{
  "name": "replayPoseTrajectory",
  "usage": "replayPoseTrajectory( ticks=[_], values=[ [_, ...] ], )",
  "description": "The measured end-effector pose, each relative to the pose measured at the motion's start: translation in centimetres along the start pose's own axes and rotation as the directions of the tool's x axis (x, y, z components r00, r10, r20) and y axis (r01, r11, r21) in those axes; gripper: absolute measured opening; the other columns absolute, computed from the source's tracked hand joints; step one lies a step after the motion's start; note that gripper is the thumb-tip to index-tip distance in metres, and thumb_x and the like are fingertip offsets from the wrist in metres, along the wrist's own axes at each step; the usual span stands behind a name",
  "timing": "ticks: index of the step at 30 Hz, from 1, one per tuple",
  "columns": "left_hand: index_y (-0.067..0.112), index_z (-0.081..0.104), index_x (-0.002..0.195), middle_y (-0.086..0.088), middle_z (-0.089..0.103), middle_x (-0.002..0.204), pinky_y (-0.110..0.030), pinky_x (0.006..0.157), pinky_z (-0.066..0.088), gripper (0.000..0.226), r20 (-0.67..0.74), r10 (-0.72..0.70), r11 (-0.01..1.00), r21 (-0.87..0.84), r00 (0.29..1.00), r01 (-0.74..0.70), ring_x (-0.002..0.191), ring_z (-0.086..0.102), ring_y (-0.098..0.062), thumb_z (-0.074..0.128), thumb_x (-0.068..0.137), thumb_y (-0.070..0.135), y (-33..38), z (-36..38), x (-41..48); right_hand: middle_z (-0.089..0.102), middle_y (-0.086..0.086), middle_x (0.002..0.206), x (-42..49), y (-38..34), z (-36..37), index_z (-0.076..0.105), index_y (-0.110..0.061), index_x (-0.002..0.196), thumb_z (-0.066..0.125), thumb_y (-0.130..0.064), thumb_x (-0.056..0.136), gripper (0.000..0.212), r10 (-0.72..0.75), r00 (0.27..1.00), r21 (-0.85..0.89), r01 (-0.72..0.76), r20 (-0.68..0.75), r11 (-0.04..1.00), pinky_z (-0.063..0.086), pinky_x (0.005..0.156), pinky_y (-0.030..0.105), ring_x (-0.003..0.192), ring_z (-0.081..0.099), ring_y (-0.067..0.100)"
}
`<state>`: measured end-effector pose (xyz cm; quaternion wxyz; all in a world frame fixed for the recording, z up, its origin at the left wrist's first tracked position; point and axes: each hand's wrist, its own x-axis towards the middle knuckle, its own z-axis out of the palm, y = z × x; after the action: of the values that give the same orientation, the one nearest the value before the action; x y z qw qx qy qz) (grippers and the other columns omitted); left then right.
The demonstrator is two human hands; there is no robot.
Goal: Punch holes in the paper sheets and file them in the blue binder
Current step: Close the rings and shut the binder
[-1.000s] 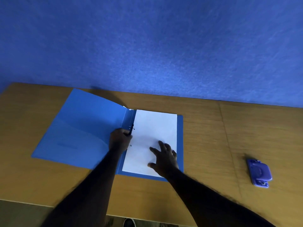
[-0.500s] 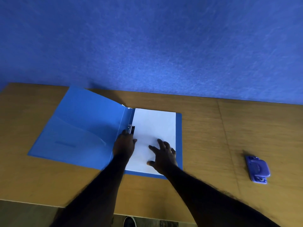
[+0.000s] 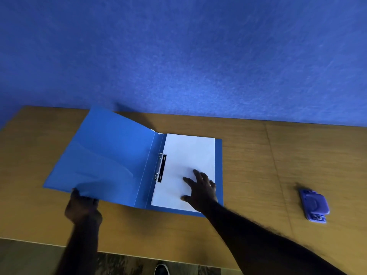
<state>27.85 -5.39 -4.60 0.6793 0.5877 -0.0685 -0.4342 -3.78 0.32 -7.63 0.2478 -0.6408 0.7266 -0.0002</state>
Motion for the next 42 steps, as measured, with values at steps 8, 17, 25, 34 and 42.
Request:
replayPoseTrajectory(
  ticks=[8, 17, 25, 34, 42],
  values=[
    [0.003, 0.063, 0.087, 0.014, 0.068, 0.076, -0.015, 0.068, 0.050, 0.020, 0.478, 0.493, 0.704, 0.272, 0.727, -0.656, 0.076, 0.058, 0.004, 0.059, 0.096, 0.021, 1.2, -0.6, -5.8, 0.002, 0.002, 0.165, -0.1, 0.0, 0.1, 0.030, -0.039, 0.149, 0.060, -0.055, 0.086, 0.071, 0.002, 1.000, 0.002, -0.002, -0.002, 1.000, 0.013, 0.119, 0.054, 0.151, 0.002, 0.026],
    [0.017, 0.069, 0.117, 0.009, 0.064, 0.122, -0.021, 0.085, 0.052, 0.030, 0.926, 0.304, 0.212, 0.161, 0.221, -0.964, 0.108, 0.062, -0.005, 0.062, 0.089, 0.026, -1.1, 1.7, -11.5, 0.053, 0.002, 0.142, -1.6, 0.6, -2.1, 0.054, -0.020, 0.134, 0.062, -0.036, 0.092, 0.046, 0.083, 0.984, 0.517, 0.012, -0.160, 0.856, 0.038, 0.107, 0.026, 0.133, 0.046, 0.017],
    [0.025, 0.068, 0.118, 0.010, 0.055, 0.134, -0.030, 0.098, 0.046, 0.048, 1.000, 0.000, 0.087, 0.027, 0.027, -0.996, 0.122, 0.050, -0.007, 0.059, 0.083, 0.057, -5.9, 4.5, -14.7, 0.073, 0.007, 0.114, -7.2, 3.7, -8.2, 0.058, -0.029, 0.123, 0.052, -0.051, 0.093, 0.037, 0.175, 0.985, 0.991, 0.026, -0.002, -0.135, 0.056, 0.083, 0.040, 0.102, 0.070, 0.029],
    [0.023, 0.056, 0.133, -0.012, 0.042, 0.149, -0.058, 0.100, 0.040, 0.090, 0.915, -0.385, -0.293, 0.000, 0.118, -0.956, 0.133, 0.046, -0.037, 0.073, 0.057, 0.066, -11.4, 5.9, -16.4, 0.016, 0.007, 0.163, -7.9, 6.2, -4.0, 0.034, -0.014, 0.150, 0.059, -0.039, 0.092, 0.067, -0.039, 0.983, 0.335, 0.098, -0.181, 0.937, 0.015, 0.119, 0.022, 0.150, 0.017, 0.018],
    [0.025, 0.065, 0.124, -0.015, 0.055, 0.139, -0.056, 0.111, -0.001, 0.088, 0.851, -0.494, -0.353, -0.009, 0.179, -0.935, 0.127, 0.053, -0.034, 0.074, 0.049, 0.071, -13.2, 5.8, -16.7, 0.004, 0.002, 0.166, -8.0, 7.3, -0.2, 0.038, -0.021, 0.149, 0.045, -0.050, 0.095, 0.061, -0.097, 0.995, 0.136, 0.101, -0.035, 0.986, 0.014, 0.121, 0.026, 0.152, 0.003, 0.014]
  ],
)
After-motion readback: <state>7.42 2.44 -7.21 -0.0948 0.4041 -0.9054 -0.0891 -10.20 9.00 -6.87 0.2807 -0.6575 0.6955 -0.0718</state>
